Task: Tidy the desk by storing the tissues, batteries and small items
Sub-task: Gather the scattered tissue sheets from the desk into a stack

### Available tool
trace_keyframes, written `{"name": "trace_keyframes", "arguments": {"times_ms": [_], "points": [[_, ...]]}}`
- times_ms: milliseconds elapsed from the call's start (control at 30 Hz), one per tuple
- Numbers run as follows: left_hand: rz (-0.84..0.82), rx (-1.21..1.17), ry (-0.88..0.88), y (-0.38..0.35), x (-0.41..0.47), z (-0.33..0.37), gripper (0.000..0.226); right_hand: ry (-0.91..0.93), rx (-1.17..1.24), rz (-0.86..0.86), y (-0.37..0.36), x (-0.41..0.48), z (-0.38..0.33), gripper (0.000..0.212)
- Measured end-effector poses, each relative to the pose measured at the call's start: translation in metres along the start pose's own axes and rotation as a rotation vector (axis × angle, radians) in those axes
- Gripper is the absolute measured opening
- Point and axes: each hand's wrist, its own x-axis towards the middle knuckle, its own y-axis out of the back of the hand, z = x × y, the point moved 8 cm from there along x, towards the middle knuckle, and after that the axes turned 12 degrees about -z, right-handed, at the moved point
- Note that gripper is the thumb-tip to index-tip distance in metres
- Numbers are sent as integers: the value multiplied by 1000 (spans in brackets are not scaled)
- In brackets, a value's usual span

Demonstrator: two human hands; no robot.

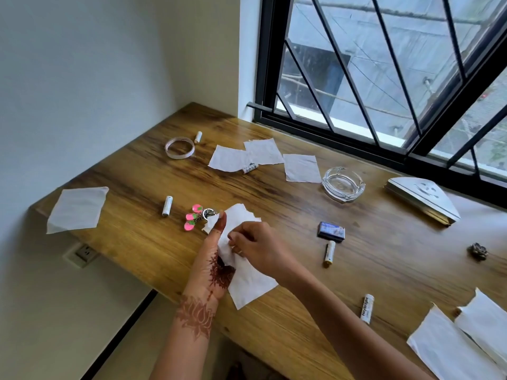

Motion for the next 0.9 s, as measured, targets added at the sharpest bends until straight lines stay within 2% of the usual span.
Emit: {"name": "trace_keyframes", "arguments": {"times_ms": [100,200,333,467,567,733,900], "points": [[79,4,34,12,-6,2,46,56,79,-23,-2,1,-4,25],[165,7,-34,28,-9,10,30,93,85,106,20,-6,0,21],[211,1,-124,33,-18,21,12,-43,-215,343,52,-27,31,5],[218,-23,-168,36,-22,27,11,-222,-387,279,40,-36,72,20],[242,-20,-170,35,-22,30,9,-247,-466,288,34,-36,79,17],[259,-1,-136,35,-17,31,7,-298,-295,247,36,-29,87,10],[225,-25,-145,34,-12,29,11,-188,268,363,64,-36,87,11]]}}
